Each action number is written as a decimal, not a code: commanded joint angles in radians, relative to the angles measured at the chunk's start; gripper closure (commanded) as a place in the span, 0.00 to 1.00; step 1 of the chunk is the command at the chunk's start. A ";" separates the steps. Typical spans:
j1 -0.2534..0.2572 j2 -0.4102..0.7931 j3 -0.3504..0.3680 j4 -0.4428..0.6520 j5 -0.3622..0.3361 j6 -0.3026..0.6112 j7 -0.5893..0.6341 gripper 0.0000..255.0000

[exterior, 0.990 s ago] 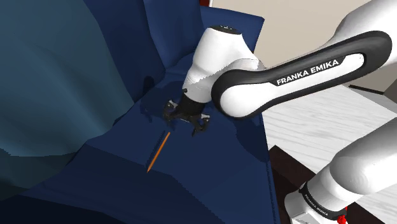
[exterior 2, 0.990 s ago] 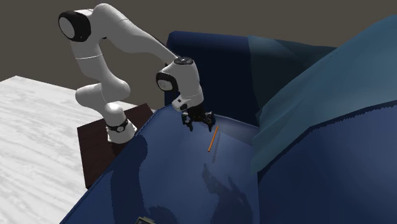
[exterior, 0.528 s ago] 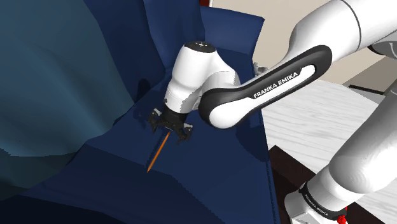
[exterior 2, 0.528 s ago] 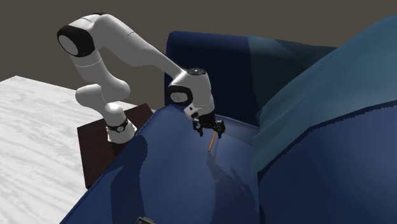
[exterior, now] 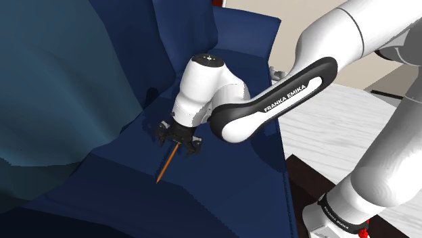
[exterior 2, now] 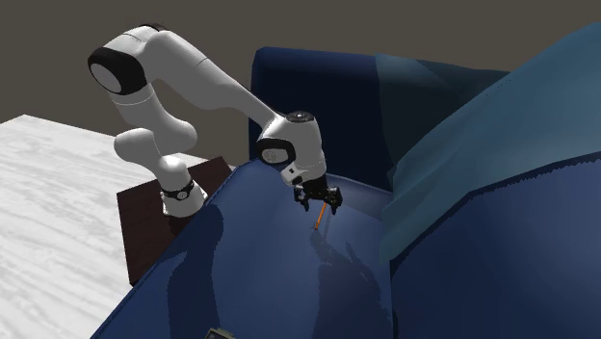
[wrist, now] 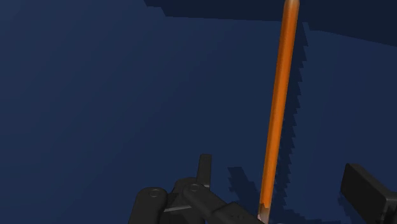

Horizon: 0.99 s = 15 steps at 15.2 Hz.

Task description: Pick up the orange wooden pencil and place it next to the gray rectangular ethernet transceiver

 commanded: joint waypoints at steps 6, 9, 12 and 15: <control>0.000 0.000 0.000 0.000 -0.001 0.000 0.001 1.00; 0.000 0.000 0.000 0.000 -0.001 0.000 0.001 1.00; 0.000 0.000 0.000 0.000 0.000 0.000 0.000 1.00; -0.007 -0.011 0.008 0.003 0.017 -0.010 -0.012 1.00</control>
